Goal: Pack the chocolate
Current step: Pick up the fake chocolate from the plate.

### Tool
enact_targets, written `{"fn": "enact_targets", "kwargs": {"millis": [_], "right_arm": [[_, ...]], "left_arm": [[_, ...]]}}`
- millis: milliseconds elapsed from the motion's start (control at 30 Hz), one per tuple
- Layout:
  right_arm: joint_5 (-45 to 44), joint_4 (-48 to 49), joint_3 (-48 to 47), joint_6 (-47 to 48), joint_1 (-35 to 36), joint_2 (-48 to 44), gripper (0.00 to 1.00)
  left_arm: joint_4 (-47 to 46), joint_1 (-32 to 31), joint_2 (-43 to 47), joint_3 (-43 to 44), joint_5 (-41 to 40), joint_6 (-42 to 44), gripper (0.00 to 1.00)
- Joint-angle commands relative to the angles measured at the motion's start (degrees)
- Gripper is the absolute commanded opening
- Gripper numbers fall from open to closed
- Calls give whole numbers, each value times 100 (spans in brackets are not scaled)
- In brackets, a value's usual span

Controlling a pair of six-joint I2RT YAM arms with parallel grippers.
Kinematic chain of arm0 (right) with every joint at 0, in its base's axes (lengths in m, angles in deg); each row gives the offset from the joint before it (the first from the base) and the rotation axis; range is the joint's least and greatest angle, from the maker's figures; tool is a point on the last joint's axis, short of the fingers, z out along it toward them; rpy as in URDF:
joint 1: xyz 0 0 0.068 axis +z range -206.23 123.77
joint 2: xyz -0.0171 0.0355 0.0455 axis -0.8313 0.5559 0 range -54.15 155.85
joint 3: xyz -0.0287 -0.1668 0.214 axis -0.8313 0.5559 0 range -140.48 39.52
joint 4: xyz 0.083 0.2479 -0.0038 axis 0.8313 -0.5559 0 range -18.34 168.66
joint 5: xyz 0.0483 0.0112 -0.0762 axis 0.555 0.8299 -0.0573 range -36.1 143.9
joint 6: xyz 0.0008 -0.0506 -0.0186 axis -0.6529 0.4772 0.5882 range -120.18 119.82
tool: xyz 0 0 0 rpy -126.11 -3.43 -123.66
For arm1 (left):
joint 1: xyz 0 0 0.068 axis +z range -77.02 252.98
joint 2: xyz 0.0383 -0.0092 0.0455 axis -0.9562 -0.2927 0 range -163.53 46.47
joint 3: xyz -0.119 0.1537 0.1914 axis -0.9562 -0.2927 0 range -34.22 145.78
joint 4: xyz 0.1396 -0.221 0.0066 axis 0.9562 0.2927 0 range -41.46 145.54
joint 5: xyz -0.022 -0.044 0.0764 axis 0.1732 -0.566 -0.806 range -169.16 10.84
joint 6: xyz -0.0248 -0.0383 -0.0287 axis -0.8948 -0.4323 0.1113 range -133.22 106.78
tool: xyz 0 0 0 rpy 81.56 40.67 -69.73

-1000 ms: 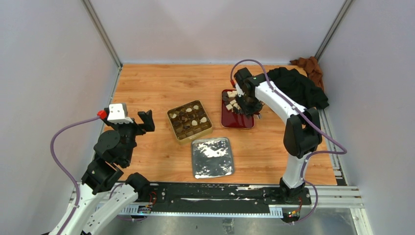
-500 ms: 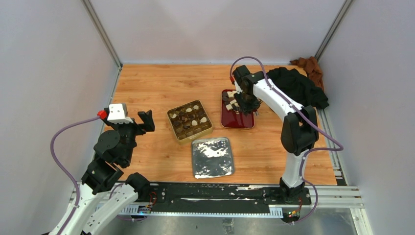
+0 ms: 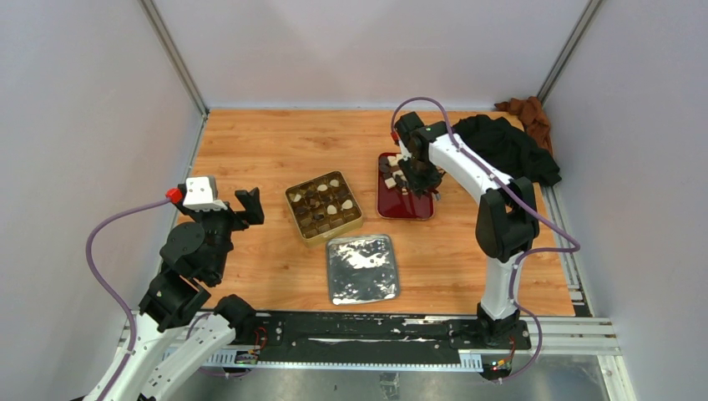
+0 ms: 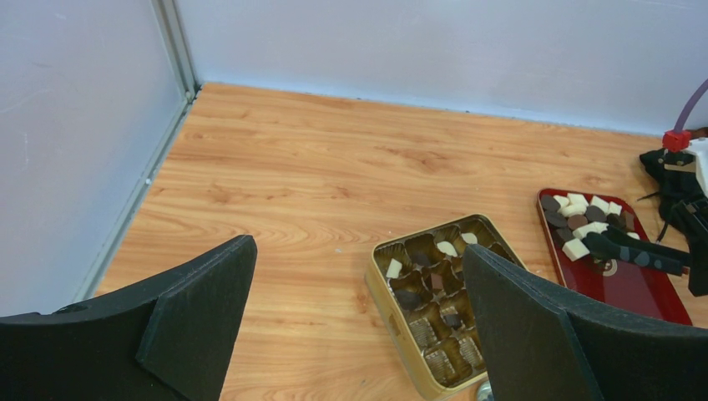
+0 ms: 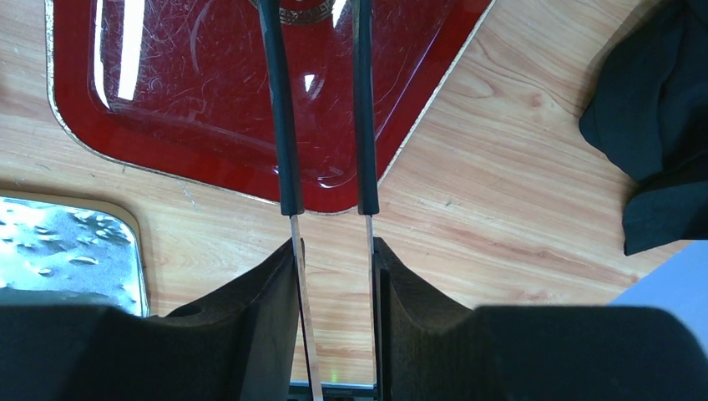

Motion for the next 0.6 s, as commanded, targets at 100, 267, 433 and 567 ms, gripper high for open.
{"fn": "enact_targets", "kwargs": {"millis": [100,267,433,567], "right_arm": [[-339,-238,-63,-39,33,36,32],[-339,-250,45,-26,28,-75,27],[-279,-245,201,-17,39,-338,19],[-176,-222,355,-8,47,-541,16]], "left_arm": [[-117,34,17,-70,-30,14,100],[-118,30,28,-70,-31,14,100],[-116,30,33,-70,-30,7,100],[-120,30,28,-70,-30,5,100]]}}
